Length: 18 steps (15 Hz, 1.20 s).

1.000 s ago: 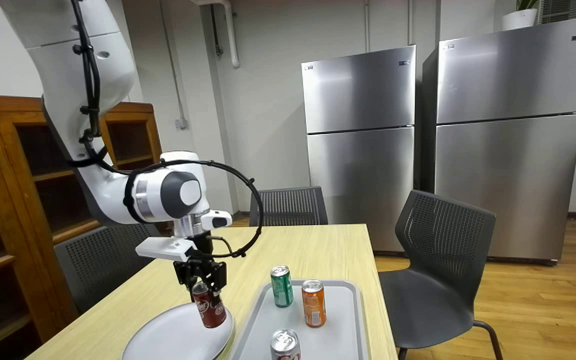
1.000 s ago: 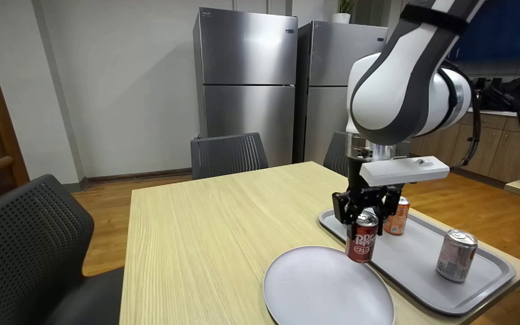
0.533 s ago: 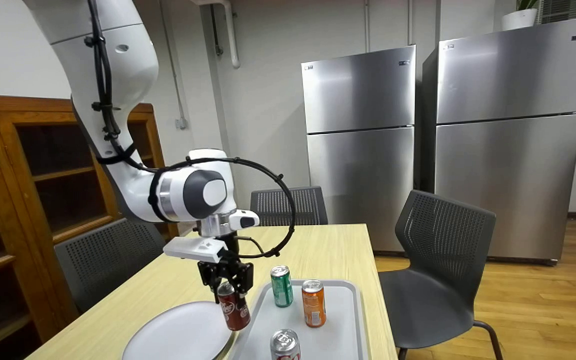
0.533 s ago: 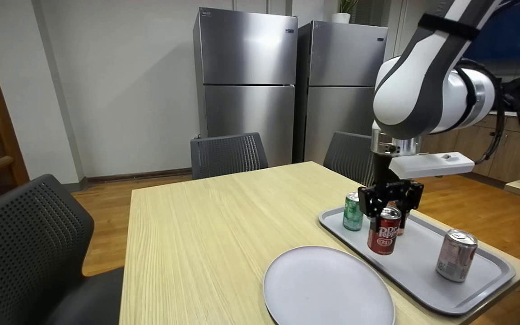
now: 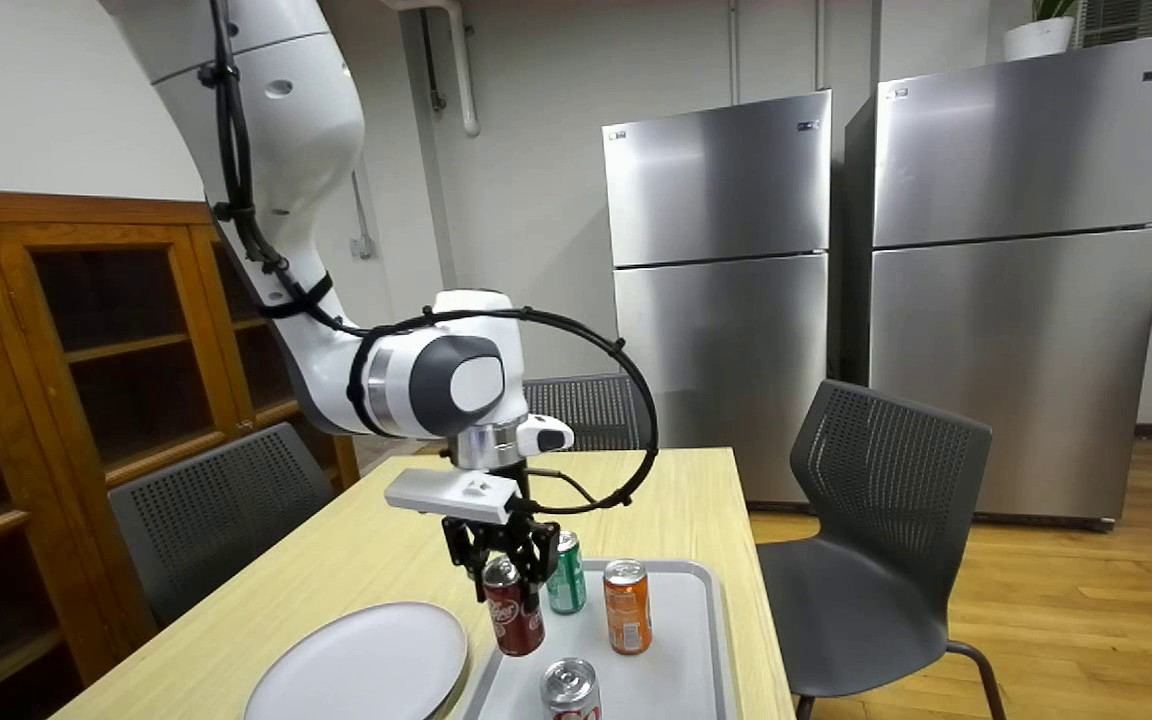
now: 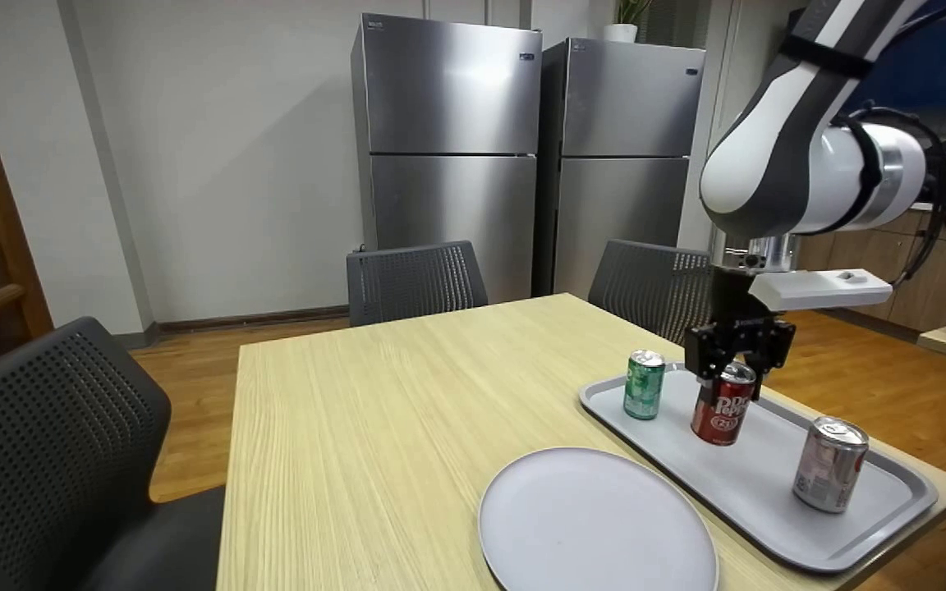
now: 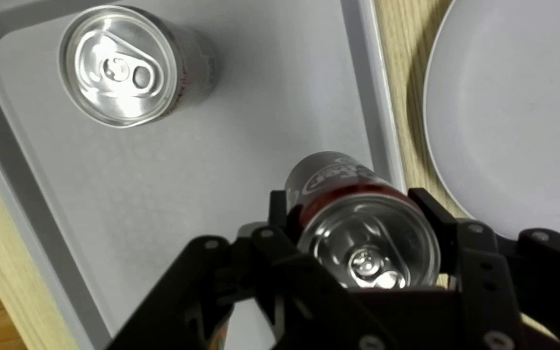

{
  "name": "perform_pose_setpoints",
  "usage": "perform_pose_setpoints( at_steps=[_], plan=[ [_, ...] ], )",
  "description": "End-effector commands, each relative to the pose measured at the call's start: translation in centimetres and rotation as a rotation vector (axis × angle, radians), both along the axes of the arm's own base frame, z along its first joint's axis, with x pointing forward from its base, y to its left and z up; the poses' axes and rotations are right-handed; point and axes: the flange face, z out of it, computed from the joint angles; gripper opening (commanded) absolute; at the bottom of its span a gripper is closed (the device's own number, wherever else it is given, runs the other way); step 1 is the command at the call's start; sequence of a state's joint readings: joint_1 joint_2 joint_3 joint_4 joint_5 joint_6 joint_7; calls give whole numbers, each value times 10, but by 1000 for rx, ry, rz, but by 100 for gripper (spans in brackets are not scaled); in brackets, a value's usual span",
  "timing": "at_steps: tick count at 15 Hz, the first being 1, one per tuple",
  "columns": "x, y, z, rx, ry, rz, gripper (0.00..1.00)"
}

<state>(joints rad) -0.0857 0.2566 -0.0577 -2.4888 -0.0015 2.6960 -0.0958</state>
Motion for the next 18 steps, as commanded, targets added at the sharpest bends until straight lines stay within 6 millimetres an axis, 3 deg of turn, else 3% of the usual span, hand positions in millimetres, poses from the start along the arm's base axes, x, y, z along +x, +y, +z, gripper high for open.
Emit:
perform_pose_setpoints(
  at_steps=[1,9,18],
  plan=[
    [12,-12,-5,36,14,34,38],
    [24,-13,-38,60,48,76,38],
    [32,-9,-44,63,53,96,38]
  ],
)
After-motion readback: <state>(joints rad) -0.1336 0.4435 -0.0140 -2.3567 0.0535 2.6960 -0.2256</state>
